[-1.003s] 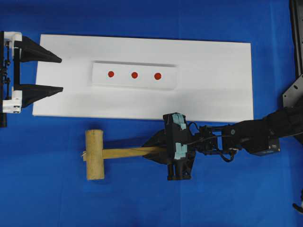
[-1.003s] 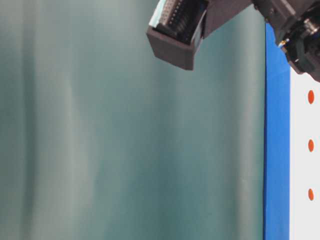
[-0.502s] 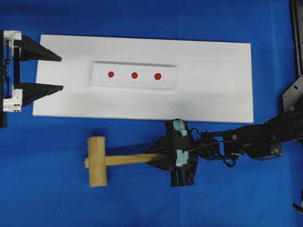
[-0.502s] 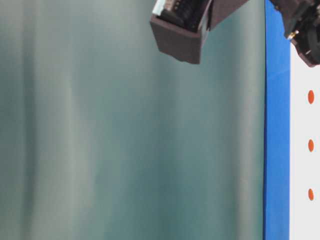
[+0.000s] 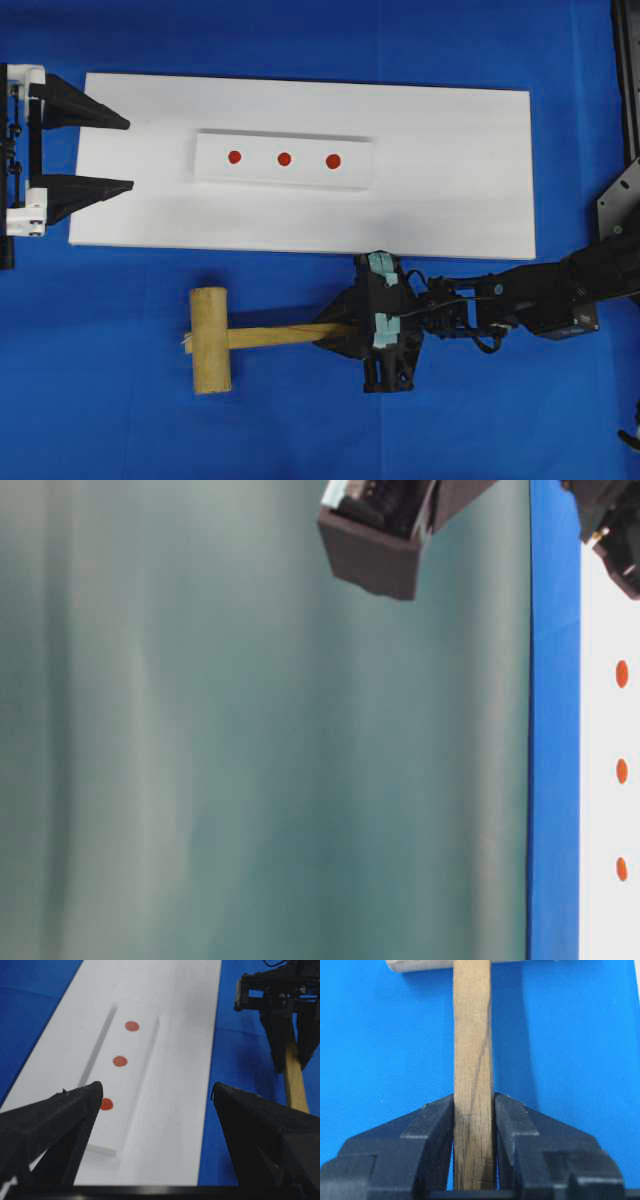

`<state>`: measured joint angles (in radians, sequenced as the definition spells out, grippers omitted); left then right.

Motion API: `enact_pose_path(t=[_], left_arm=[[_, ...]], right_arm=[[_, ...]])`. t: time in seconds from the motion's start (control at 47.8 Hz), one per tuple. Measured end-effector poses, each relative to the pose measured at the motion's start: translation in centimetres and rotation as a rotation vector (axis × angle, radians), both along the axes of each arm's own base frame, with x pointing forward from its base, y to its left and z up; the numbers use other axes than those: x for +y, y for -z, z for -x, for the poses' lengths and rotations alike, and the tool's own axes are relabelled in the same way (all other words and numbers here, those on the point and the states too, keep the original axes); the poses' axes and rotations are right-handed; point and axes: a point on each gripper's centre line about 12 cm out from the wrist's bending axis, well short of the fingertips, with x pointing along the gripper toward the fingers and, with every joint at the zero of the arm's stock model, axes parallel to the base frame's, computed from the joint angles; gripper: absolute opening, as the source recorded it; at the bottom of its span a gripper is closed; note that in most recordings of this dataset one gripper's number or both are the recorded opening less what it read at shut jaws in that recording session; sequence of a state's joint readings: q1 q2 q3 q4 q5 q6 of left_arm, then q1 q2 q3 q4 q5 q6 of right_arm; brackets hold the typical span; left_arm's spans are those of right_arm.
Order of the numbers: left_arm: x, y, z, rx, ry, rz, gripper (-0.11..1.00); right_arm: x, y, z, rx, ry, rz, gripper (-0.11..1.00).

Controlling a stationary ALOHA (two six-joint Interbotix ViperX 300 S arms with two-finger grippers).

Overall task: Hit the mark with a hammer.
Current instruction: 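Open the right gripper to release the mallet handle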

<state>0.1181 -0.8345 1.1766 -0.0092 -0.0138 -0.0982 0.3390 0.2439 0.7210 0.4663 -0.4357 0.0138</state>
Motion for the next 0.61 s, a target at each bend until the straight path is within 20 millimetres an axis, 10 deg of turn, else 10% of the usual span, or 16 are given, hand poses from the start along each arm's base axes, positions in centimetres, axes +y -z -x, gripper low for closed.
enact_pose_path(t=[0.251, 0.606], left_arm=[[0.0, 0.1, 0.0, 0.001, -0.002, 0.002, 0.88], [0.0, 0.1, 0.0, 0.001, -0.003, 0.003, 0.88]], right_arm=[[-0.2, 0.0, 0.0, 0.002, 0.013, -0.006, 0.82], [-0.2, -1.3, 0.0, -0.013, -0.005, 0.0, 0.83]])
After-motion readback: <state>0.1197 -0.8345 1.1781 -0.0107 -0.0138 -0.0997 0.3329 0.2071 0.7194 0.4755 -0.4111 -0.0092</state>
